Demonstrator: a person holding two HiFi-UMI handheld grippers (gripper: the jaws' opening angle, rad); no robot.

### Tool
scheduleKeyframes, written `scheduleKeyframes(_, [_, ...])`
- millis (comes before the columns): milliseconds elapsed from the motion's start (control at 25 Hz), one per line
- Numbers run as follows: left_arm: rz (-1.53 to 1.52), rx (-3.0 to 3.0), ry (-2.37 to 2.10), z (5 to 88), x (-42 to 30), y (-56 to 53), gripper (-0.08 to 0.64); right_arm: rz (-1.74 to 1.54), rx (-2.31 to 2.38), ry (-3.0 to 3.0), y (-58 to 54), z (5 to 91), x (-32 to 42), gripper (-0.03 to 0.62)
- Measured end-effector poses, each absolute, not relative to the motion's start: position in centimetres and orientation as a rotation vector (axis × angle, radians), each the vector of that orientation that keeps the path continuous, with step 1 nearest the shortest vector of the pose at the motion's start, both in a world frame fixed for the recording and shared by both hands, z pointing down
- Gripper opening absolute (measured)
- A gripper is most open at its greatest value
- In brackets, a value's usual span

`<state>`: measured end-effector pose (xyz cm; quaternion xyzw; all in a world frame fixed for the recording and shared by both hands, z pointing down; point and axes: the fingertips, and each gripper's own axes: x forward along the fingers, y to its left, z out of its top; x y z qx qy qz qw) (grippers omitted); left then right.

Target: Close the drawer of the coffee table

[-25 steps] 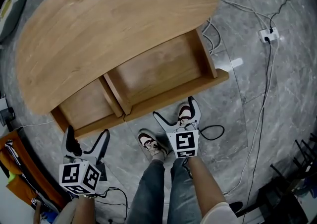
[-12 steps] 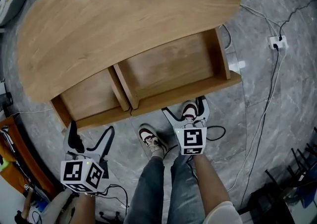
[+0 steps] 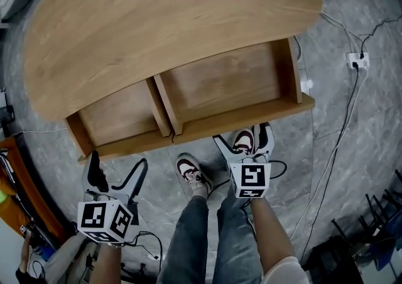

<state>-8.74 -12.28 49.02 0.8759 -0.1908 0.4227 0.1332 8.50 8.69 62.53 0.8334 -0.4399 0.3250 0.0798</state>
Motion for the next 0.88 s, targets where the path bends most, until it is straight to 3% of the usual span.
scheduleKeyframes(880, [1.233,2.535,-0.544,49.3,-9.0,-12.0,0.575,0.86,2.519,-1.356,7.8,60.1,10.2,0.58])
